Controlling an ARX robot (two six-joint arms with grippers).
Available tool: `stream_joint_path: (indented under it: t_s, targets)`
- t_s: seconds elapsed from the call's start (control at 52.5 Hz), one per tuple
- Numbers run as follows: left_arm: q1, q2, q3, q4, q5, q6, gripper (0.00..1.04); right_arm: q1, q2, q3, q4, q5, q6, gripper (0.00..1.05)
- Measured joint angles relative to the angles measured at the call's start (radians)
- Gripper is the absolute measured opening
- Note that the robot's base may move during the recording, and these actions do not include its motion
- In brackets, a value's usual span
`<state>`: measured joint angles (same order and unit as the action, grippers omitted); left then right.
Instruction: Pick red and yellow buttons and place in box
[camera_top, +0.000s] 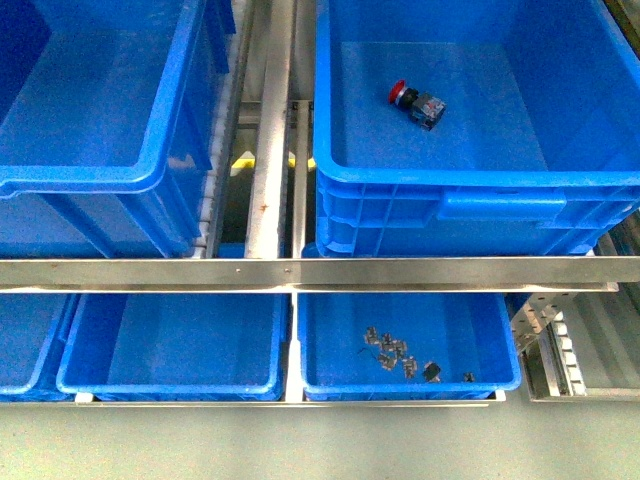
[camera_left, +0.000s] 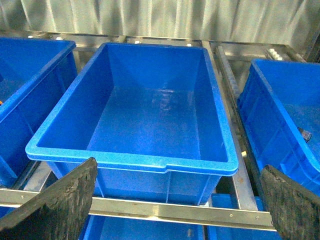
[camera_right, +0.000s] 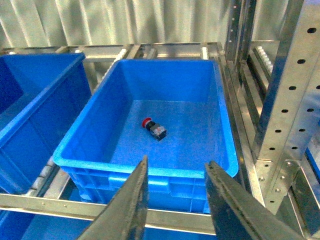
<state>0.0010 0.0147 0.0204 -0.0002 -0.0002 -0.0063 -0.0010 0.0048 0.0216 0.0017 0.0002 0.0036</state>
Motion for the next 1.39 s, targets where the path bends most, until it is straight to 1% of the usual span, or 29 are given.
stream_joint_path:
  t_s: [0.21,0.229,0.267,0.286,0.362,1.334,1.353,1.391]
  targets:
    - [0.0,0.0,0.0,0.0,0.001,0.0,0.97,0.0,0.0,0.0,0.0,0.002,0.0,0.74]
    - [0.0,0.0,0.0,0.0,0.001,0.0,0.97,0.0,0.0,0.0,0.0,0.002,0.0,0.75]
    - [0.0,0.0,0.0,0.0,0.003,0.0,0.97,0.001,0.0,0.0,0.0,0.005,0.0,0.84]
    - [0.0,0.0,0.0,0.0,0.004,0.0,0.97,0.001,0.0,0.0,0.0,0.005,0.0,0.86]
    - [0.0,0.0,0.0,0.0,0.003,0.0,0.97,0.001,0.0,0.0,0.0,0.006,0.0,0.99]
    - [0.0,0.0,0.0,-0.001,-0.005,0.001,0.97,0.001,-0.002,0.0,-0.003,-0.007,0.0,0.98]
    - [-0.007,0.023,0.009,-0.031,-0.035,-0.011,0.97,0.001,-0.002,0.0,-0.003,-0.006,0.0,0.98]
    - [-0.021,0.102,0.074,-0.186,-0.115,-0.071,0.97,0.0,-0.002,0.0,-0.003,-0.004,0.0,0.98]
